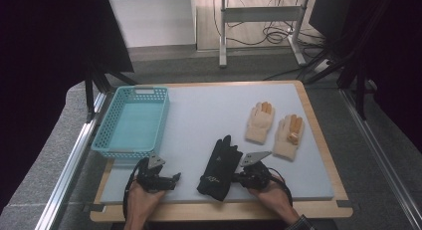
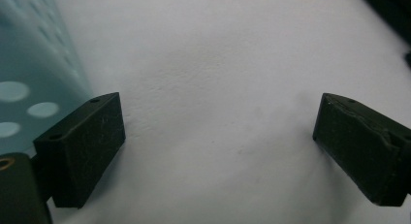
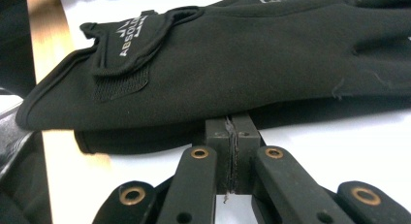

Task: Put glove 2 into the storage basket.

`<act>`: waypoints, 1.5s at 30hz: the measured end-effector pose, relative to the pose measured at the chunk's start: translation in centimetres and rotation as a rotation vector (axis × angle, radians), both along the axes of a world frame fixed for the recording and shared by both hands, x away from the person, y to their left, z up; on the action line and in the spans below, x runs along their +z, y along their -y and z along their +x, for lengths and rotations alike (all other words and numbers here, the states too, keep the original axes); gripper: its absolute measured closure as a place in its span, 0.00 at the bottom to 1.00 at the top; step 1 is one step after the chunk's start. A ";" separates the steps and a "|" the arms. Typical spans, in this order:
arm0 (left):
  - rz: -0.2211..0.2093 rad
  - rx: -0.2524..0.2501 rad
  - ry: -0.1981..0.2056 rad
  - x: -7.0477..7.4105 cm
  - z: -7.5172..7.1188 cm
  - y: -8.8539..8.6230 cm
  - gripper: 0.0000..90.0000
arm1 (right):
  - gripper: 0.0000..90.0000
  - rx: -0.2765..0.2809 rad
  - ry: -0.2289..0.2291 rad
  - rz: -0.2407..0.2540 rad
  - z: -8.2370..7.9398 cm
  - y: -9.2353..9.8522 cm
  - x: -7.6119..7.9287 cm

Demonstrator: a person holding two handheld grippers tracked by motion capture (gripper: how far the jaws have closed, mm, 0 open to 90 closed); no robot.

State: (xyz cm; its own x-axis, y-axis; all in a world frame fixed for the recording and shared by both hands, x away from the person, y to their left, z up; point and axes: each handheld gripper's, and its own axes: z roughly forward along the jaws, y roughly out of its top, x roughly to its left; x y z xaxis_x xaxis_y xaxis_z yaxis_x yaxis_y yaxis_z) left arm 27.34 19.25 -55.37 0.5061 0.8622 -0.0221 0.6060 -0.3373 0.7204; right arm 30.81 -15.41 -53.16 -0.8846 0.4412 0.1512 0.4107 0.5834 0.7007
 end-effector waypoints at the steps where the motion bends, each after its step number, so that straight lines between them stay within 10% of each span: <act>1: -0.001 -0.003 0.006 0.0 0.0 -0.2 0.06 | 0.98 0.000 0.000 0.000 0.0 0.0 0.0; 19: -0.038 -0.003 -0.001 -0.3 -0.1 -0.8 0.07 | 0.92 -0.005 0.065 -0.017 2.4 -5.0 -0.2; 45: -0.032 -0.009 -0.007 -0.2 0.0 -0.8 0.07 | 0.31 -0.302 0.185 -0.095 1.9 8.2 0.4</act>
